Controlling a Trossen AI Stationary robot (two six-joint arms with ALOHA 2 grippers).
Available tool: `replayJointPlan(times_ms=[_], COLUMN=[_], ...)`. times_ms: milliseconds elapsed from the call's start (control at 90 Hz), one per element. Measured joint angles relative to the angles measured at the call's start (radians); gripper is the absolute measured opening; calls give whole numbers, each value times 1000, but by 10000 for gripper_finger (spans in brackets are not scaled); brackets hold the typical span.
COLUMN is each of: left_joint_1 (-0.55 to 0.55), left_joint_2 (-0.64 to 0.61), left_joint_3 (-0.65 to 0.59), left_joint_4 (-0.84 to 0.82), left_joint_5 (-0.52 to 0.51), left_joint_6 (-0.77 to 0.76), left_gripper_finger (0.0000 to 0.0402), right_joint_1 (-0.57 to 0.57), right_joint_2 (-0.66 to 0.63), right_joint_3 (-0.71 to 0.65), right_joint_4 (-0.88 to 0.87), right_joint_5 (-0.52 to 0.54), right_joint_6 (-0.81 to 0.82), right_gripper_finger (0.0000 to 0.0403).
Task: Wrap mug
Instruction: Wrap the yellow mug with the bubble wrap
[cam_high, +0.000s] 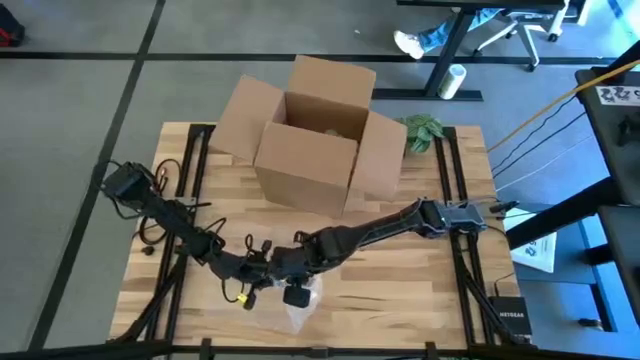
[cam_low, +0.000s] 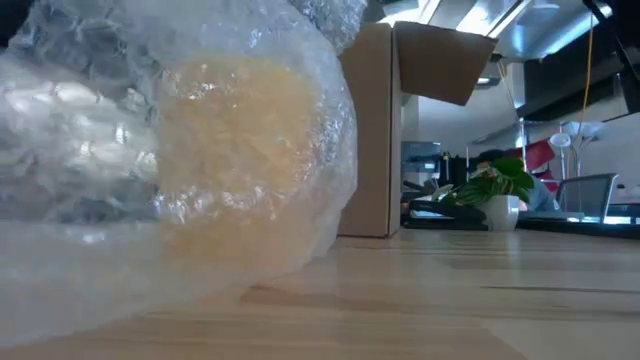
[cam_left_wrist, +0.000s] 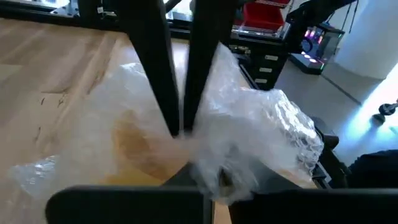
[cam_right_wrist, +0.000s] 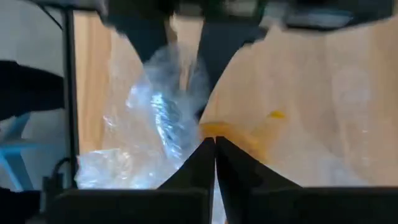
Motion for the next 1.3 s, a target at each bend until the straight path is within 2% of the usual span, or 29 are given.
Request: replayJointPlan(times_ms=[133, 289, 433, 589, 711, 811, 1056, 1200, 1300], left_joint_1=[-12, -40, -96, -158, -216, -268, -390, -435, -440], left_joint_2=[-20, -83, -131, -185, -230, -250, -251, -251, -251], left_joint_3=[-1, -1, -1, -3, -3, -4, -5, -4, -5], left_joint_4=[-31, -199, -305, -366, -443, -521, -778, -895, -961], left_joint_5=[-4, -17, -109, -185, -246, -281, -294, -389, -412], left_joint_6=[-18, -122, -181, -206, -279, -377, -717, -842, -907], left_gripper_finger=[0, 0, 0, 0, 0, 0, 0, 0, 0], right_joint_1=[0, -1, -1, -2, -4, -5, -17, -28, -30], right_joint_2=[29, 51, 65, 105, 123, 125, 126, 126, 126], right_joint_3=[2, 1, 2, 0, -13, -15, -17, -18, -18], right_joint_4=[2, 9, 18, -9, -5, -16, -5, -7, -27], right_joint_5=[-35, -64, -94, -196, -224, -195, 8, 32, 69], right_joint_6=[0, 1, 1, 0, 5, 11, 37, 60, 79], right_gripper_finger=[0, 0, 0, 0, 0, 0, 0, 0, 0])
